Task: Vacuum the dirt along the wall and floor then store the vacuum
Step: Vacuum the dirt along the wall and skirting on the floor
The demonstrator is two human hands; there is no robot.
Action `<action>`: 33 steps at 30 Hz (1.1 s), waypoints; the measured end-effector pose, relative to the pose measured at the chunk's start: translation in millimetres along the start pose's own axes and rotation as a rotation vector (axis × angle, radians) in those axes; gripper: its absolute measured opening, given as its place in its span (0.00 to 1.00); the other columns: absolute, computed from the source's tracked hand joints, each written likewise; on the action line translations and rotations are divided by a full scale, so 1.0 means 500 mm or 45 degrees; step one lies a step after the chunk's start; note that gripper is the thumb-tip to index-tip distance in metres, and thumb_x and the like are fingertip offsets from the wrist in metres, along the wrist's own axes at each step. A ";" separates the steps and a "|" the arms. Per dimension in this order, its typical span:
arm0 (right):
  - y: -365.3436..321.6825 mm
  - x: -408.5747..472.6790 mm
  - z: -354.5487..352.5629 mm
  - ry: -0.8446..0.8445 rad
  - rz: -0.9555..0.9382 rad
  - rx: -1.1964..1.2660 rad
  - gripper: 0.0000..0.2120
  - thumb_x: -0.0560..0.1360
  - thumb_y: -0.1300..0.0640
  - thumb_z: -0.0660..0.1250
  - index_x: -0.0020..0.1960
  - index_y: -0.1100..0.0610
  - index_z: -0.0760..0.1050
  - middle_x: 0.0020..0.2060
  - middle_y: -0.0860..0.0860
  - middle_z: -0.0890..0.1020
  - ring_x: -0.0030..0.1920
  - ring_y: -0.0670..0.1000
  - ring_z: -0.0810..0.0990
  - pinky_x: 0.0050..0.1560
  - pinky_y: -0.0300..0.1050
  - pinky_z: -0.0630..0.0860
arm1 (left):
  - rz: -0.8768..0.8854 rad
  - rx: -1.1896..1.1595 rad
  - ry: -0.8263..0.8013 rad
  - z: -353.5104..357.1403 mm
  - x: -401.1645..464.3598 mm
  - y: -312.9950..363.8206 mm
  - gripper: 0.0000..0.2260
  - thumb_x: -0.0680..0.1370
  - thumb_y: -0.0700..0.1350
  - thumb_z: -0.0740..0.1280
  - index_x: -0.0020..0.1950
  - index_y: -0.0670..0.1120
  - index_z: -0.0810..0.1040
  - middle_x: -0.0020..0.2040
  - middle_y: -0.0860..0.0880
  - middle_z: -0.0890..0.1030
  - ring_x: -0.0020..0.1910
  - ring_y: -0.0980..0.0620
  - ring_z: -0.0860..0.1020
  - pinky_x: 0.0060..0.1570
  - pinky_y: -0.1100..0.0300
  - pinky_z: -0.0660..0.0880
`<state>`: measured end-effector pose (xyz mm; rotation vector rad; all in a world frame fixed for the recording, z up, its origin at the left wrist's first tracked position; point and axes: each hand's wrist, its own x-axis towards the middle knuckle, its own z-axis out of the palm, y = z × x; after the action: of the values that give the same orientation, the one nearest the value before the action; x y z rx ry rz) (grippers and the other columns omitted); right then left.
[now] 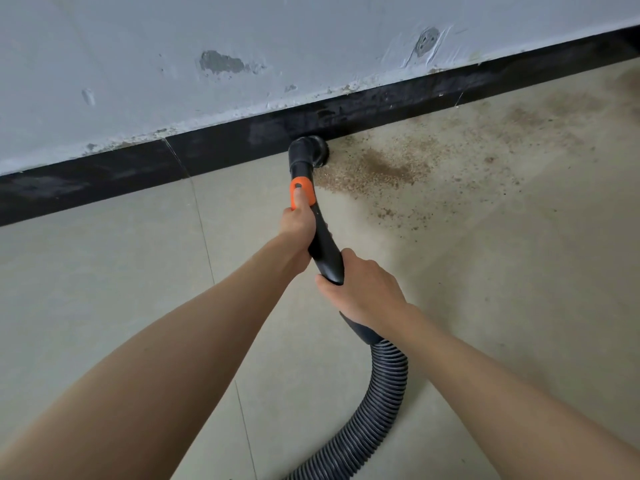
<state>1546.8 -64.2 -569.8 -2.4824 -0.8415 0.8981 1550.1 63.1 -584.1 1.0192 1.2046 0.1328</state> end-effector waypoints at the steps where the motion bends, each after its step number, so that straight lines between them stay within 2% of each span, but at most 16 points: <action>1: 0.007 0.002 -0.003 0.005 0.010 0.026 0.13 0.78 0.45 0.60 0.49 0.55 0.66 0.41 0.50 0.78 0.42 0.55 0.78 0.37 0.44 0.69 | 0.003 0.036 -0.003 0.008 0.000 0.001 0.28 0.80 0.63 0.50 0.62 0.40 0.69 0.46 0.43 0.76 0.46 0.44 0.77 0.56 0.49 0.76; 2: 0.011 0.004 -0.004 0.006 0.013 0.047 0.13 0.78 0.45 0.61 0.48 0.55 0.66 0.40 0.49 0.77 0.41 0.54 0.78 0.34 0.43 0.67 | 0.013 0.059 -0.002 0.014 0.005 0.002 0.28 0.80 0.63 0.50 0.63 0.40 0.69 0.48 0.42 0.76 0.49 0.43 0.77 0.58 0.47 0.75; 4: 0.011 0.010 -0.003 -0.001 0.004 0.069 0.13 0.78 0.45 0.61 0.48 0.55 0.66 0.38 0.48 0.76 0.40 0.54 0.77 0.33 0.41 0.66 | 0.028 0.069 0.011 0.014 0.010 0.003 0.26 0.80 0.62 0.50 0.61 0.41 0.69 0.48 0.42 0.76 0.48 0.44 0.77 0.58 0.47 0.75; 7: -0.002 0.014 0.003 -0.041 -0.033 0.083 0.13 0.78 0.45 0.61 0.49 0.55 0.67 0.38 0.48 0.76 0.40 0.54 0.78 0.35 0.44 0.67 | 0.049 0.057 0.070 -0.010 0.018 0.000 0.24 0.80 0.61 0.51 0.58 0.42 0.69 0.47 0.42 0.77 0.46 0.44 0.77 0.57 0.48 0.76; 10: -0.016 0.008 0.012 -0.091 -0.096 0.050 0.12 0.78 0.46 0.60 0.48 0.55 0.66 0.36 0.47 0.74 0.36 0.50 0.74 0.33 0.41 0.65 | 0.059 0.054 0.137 -0.041 0.021 -0.012 0.26 0.79 0.63 0.50 0.61 0.41 0.69 0.53 0.40 0.77 0.53 0.42 0.78 0.58 0.46 0.75; 13: -0.033 0.002 0.021 -0.149 -0.145 0.000 0.12 0.78 0.46 0.60 0.49 0.55 0.66 0.36 0.46 0.73 0.39 0.53 0.75 0.32 0.40 0.64 | 0.072 0.018 0.246 -0.076 0.010 -0.024 0.27 0.79 0.62 0.50 0.63 0.41 0.69 0.52 0.41 0.77 0.52 0.43 0.78 0.58 0.46 0.75; 16: -0.046 -0.008 0.033 -0.200 -0.180 0.053 0.13 0.78 0.44 0.60 0.48 0.54 0.66 0.38 0.48 0.76 0.42 0.54 0.78 0.34 0.42 0.67 | 0.137 0.035 0.318 -0.096 -0.006 -0.033 0.26 0.80 0.60 0.50 0.64 0.41 0.68 0.55 0.40 0.78 0.53 0.42 0.77 0.57 0.47 0.75; 20: -0.019 -0.032 0.040 -0.159 -0.116 0.200 0.14 0.77 0.44 0.62 0.47 0.55 0.68 0.40 0.51 0.80 0.42 0.53 0.80 0.41 0.47 0.73 | 0.163 0.149 0.220 -0.071 -0.031 -0.043 0.26 0.81 0.60 0.49 0.64 0.40 0.67 0.52 0.41 0.76 0.48 0.44 0.76 0.51 0.51 0.75; 24: 0.019 -0.041 0.026 -0.084 -0.026 0.261 0.12 0.76 0.44 0.62 0.45 0.53 0.68 0.40 0.50 0.81 0.42 0.52 0.81 0.44 0.48 0.76 | 0.187 0.266 0.111 -0.015 -0.042 -0.042 0.25 0.81 0.59 0.48 0.64 0.40 0.67 0.49 0.44 0.73 0.47 0.46 0.73 0.46 0.54 0.70; 28: 0.038 -0.038 0.018 -0.024 0.013 0.292 0.12 0.76 0.44 0.62 0.47 0.53 0.68 0.39 0.50 0.81 0.41 0.51 0.81 0.42 0.47 0.76 | 0.184 0.313 0.038 0.021 -0.037 -0.037 0.25 0.81 0.59 0.48 0.65 0.40 0.67 0.52 0.42 0.75 0.51 0.43 0.76 0.52 0.50 0.74; 33: 0.035 -0.031 0.013 0.001 0.028 0.268 0.13 0.76 0.45 0.62 0.48 0.54 0.68 0.39 0.50 0.80 0.41 0.51 0.80 0.39 0.44 0.73 | 0.180 0.317 0.009 0.026 -0.029 -0.030 0.26 0.80 0.60 0.49 0.65 0.40 0.67 0.54 0.41 0.75 0.56 0.41 0.76 0.59 0.46 0.74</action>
<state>1539.8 -86.4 -576.6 -2.3137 -0.6829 0.9414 1548.7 38.8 -584.6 1.3233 1.1747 0.0984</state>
